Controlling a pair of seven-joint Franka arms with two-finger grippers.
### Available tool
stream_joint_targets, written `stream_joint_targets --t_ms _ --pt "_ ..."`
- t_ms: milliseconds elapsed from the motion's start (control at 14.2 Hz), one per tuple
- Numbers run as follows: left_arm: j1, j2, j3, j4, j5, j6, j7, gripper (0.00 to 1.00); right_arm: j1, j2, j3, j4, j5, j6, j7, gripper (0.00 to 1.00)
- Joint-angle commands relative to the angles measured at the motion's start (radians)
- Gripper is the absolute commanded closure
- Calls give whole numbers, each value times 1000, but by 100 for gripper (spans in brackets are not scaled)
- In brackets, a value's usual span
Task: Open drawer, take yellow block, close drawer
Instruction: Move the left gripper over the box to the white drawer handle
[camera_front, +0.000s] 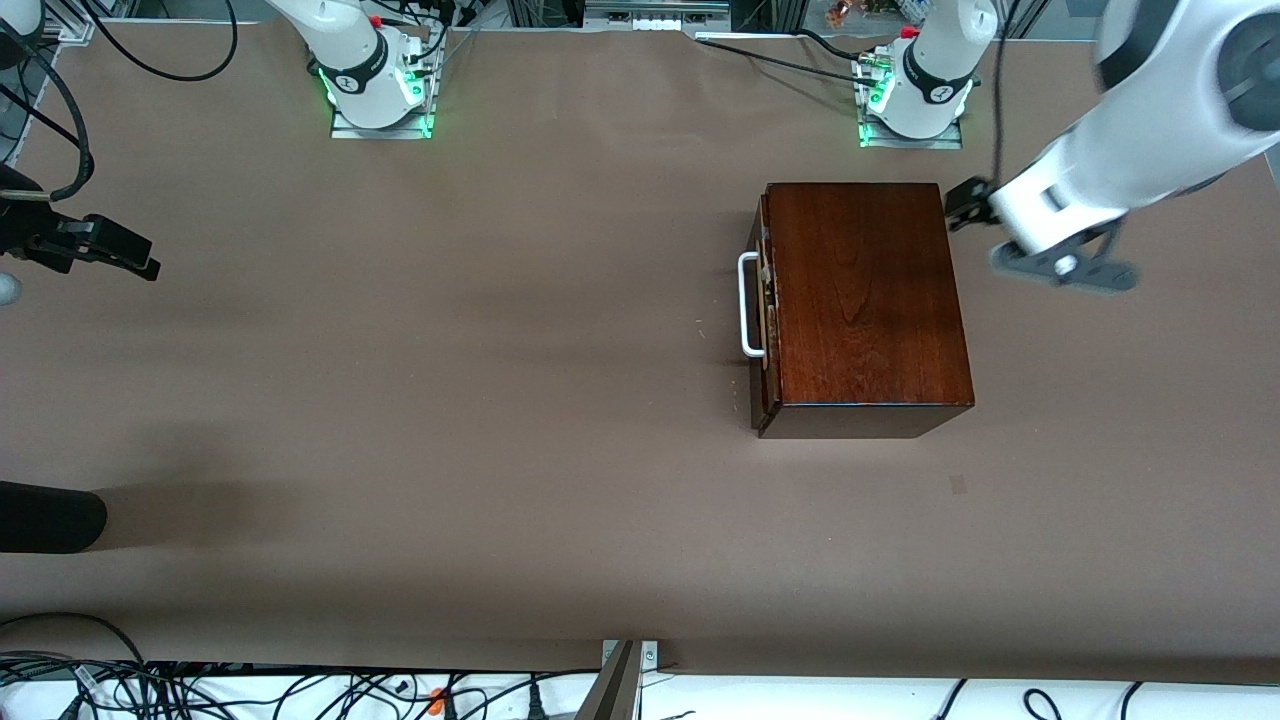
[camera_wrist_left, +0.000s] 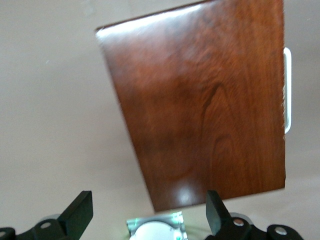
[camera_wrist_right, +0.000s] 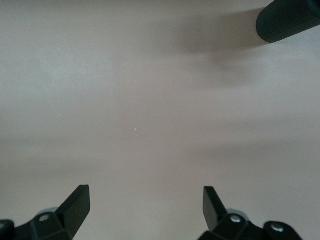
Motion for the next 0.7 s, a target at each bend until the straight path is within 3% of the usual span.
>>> stream_joint_targets --t_ms 0,352,634 --pt "-118 114 5 94 -10 46 -146 0 -3 -3 2 0 10 2 4 0" --pt "-334 234 7 119 11 218 -478 0 -1 -3 2 0 10 4 4 0" --pt "-426 317 5 105 74 282 -521 0 -1 -3 2 0 11 2 4 0"
